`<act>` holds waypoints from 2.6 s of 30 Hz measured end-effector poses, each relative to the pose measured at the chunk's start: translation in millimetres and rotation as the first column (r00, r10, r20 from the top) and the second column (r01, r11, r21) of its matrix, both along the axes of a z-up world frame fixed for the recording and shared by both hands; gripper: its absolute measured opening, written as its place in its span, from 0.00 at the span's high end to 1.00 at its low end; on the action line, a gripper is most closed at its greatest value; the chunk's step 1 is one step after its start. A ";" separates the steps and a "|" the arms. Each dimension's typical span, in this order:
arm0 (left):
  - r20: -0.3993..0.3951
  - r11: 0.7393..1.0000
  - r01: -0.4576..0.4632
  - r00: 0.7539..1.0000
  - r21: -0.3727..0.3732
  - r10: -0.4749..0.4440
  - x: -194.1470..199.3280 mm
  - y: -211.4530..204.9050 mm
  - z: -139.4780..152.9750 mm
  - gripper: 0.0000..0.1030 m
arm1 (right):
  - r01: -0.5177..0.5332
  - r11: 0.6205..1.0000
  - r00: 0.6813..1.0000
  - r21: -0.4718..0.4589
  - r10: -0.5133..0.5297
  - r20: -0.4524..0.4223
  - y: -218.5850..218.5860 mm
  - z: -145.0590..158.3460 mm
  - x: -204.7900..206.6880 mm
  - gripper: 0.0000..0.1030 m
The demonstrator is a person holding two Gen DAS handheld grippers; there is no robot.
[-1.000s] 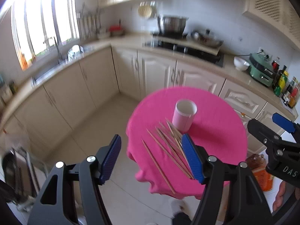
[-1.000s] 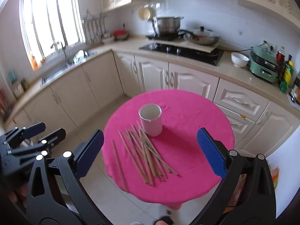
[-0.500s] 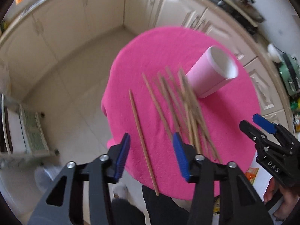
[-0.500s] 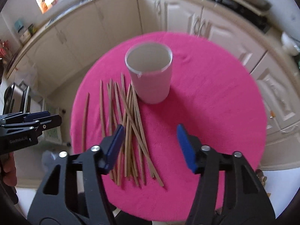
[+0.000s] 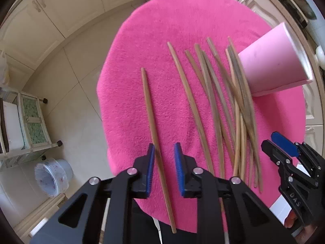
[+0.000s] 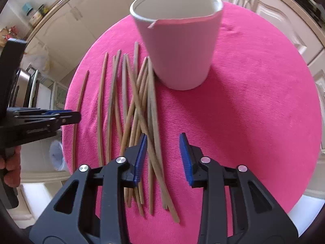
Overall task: Organize utensils
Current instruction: 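Close the right gripper on one chopstick while the left gripper grasps another, then lift both held chopsticks upright and lower them into the white cup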
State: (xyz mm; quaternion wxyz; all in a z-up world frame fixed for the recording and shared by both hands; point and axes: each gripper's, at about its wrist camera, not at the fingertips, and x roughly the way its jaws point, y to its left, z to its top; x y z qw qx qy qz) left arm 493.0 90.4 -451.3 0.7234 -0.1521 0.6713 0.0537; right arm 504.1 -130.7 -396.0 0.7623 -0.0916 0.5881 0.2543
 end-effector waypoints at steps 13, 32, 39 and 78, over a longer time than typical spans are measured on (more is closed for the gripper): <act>-0.014 1.000 -0.003 1.000 -0.002 0.003 1.4 8.3 -15.8 0.92 | -0.113 0.993 0.993 -0.016 0.113 -0.015 43.3 -16.0 5.9 0.87; 0.113 0.993 -0.001 0.993 -0.115 0.014 -17.1 17.9 15.9 0.95 | -0.064 0.989 0.995 0.133 0.074 -0.070 40.3 9.5 8.6 0.94; 0.342 0.985 0.092 0.939 -0.148 -0.037 -16.8 2.6 73.0 0.95 | -0.023 0.962 1.000 0.273 0.025 -0.004 23.2 58.1 8.3 0.94; 0.757 0.978 0.206 0.643 -0.026 -0.116 89.0 -61.9 130.4 0.94 | 0.172 0.826 0.841 0.537 -0.407 0.357 -42.6 110.9 85.1 0.93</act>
